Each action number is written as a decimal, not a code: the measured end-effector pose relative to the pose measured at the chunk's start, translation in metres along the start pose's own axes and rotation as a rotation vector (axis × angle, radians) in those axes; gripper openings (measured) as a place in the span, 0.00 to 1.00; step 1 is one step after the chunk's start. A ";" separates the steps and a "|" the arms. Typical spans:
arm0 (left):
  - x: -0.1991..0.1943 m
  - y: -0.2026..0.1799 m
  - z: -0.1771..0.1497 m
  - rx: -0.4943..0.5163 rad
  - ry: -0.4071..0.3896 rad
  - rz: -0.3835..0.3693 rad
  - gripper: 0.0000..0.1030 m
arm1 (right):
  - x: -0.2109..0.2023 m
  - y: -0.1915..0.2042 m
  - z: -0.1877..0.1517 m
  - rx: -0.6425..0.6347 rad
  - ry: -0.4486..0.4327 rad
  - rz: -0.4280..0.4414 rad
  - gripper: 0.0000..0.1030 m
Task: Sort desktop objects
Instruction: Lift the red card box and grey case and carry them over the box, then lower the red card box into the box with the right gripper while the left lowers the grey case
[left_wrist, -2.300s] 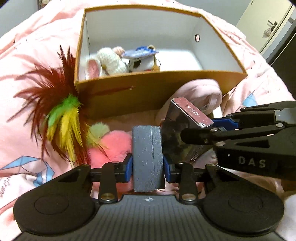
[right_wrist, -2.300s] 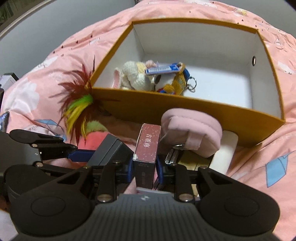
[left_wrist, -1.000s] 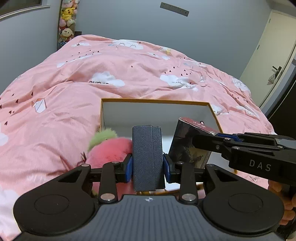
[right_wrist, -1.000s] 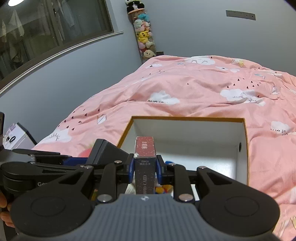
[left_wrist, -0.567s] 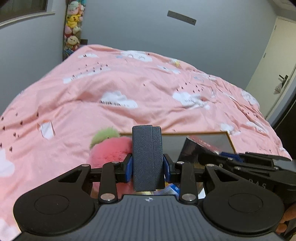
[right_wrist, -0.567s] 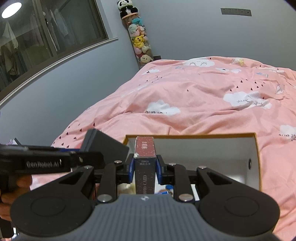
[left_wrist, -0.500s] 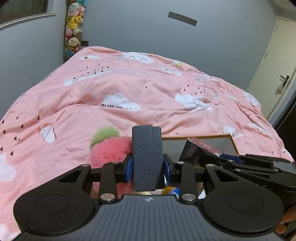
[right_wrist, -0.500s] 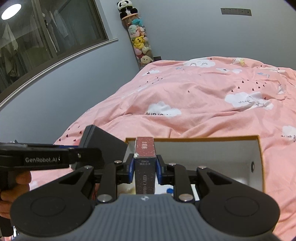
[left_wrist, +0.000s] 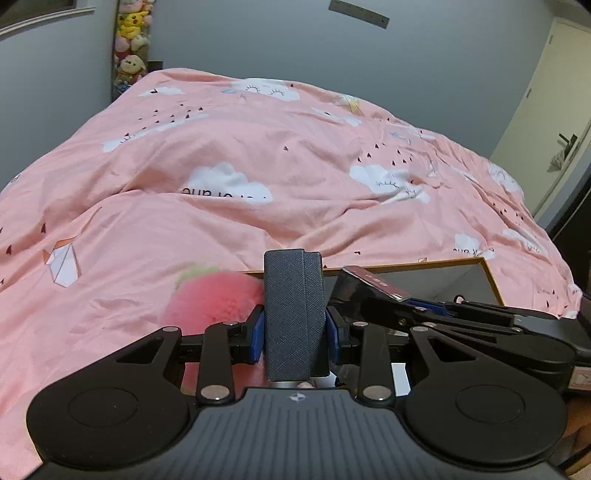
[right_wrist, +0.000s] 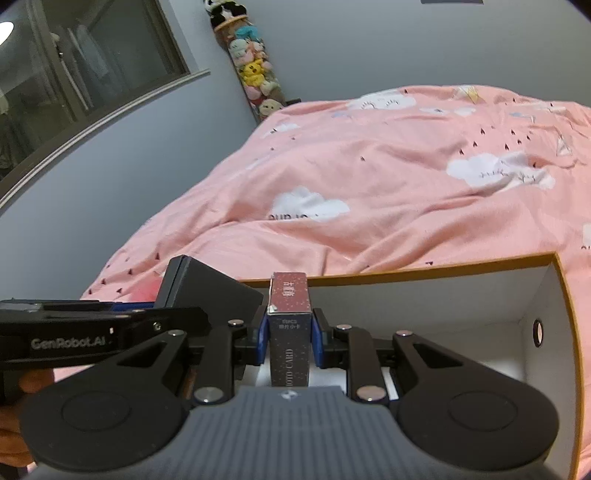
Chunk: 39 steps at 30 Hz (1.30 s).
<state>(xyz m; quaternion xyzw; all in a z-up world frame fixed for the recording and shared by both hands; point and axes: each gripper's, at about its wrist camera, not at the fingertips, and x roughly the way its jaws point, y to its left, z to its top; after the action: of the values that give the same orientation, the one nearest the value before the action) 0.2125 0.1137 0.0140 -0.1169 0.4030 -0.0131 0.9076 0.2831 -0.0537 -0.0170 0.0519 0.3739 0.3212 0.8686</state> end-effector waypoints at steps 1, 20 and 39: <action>0.002 -0.001 0.001 0.007 0.000 0.003 0.36 | 0.002 -0.002 0.000 0.006 0.004 0.001 0.24; 0.021 0.004 -0.016 0.082 0.019 0.064 0.37 | 0.027 -0.010 -0.006 0.044 0.057 0.060 0.24; 0.039 -0.009 -0.019 0.181 0.076 0.117 0.37 | 0.033 -0.011 0.000 -0.074 0.229 0.041 0.24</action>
<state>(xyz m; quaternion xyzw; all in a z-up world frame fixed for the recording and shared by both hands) 0.2254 0.0969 -0.0244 -0.0100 0.4406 -0.0008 0.8977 0.3054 -0.0430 -0.0409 -0.0095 0.4573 0.3563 0.8147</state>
